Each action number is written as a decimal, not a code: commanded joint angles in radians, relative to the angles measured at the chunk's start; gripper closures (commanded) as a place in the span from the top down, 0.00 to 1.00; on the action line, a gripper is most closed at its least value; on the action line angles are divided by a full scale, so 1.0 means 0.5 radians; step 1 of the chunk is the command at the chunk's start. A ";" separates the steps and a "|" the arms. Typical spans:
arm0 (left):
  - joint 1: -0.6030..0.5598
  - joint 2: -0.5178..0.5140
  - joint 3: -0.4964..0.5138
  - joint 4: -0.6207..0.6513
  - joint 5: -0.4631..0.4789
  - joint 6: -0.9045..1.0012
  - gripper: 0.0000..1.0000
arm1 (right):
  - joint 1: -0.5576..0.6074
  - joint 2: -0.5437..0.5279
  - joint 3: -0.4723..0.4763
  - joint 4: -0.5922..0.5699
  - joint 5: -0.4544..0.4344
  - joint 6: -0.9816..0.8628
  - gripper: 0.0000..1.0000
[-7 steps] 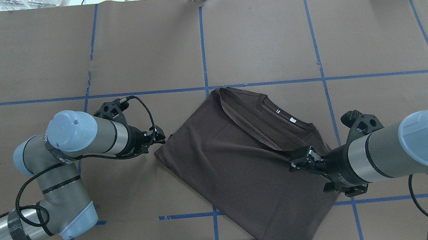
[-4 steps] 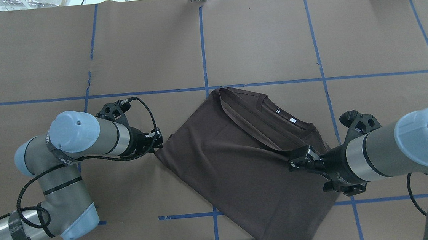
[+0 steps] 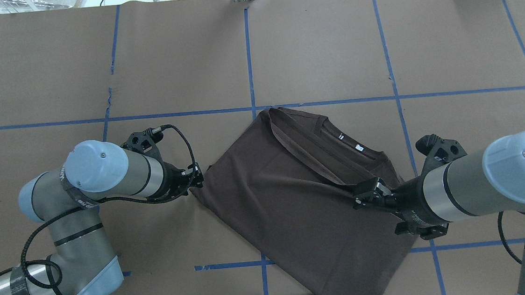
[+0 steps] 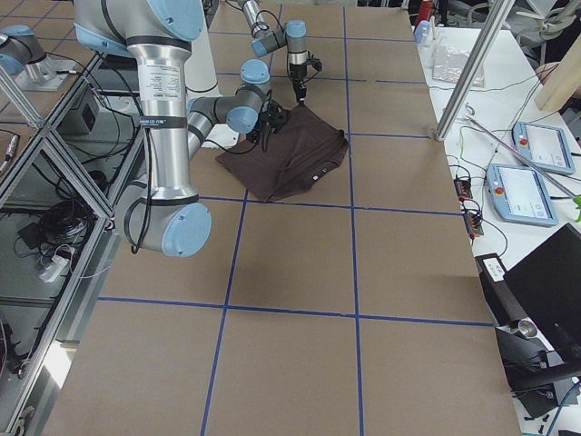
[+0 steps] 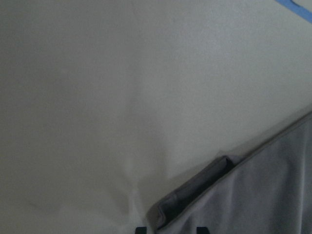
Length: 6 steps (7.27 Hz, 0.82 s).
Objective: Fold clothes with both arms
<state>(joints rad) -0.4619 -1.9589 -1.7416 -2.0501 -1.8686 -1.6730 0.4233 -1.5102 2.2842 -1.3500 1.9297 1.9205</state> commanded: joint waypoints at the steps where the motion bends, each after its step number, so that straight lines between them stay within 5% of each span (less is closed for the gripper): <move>1: 0.016 -0.006 0.001 0.014 -0.003 0.002 0.08 | 0.003 0.014 -0.018 0.006 -0.003 0.003 1.00; 2: 0.016 -0.003 0.004 0.017 -0.003 0.005 0.00 | 0.006 0.029 -0.028 0.006 -0.003 0.018 1.00; 6: -0.018 -0.028 -0.057 0.204 -0.006 0.258 0.00 | 0.031 0.063 -0.089 0.022 -0.034 0.025 1.00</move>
<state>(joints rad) -0.4605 -1.9684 -1.7658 -1.9764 -1.8744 -1.6313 0.4329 -1.4829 2.2453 -1.3399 1.9213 1.9315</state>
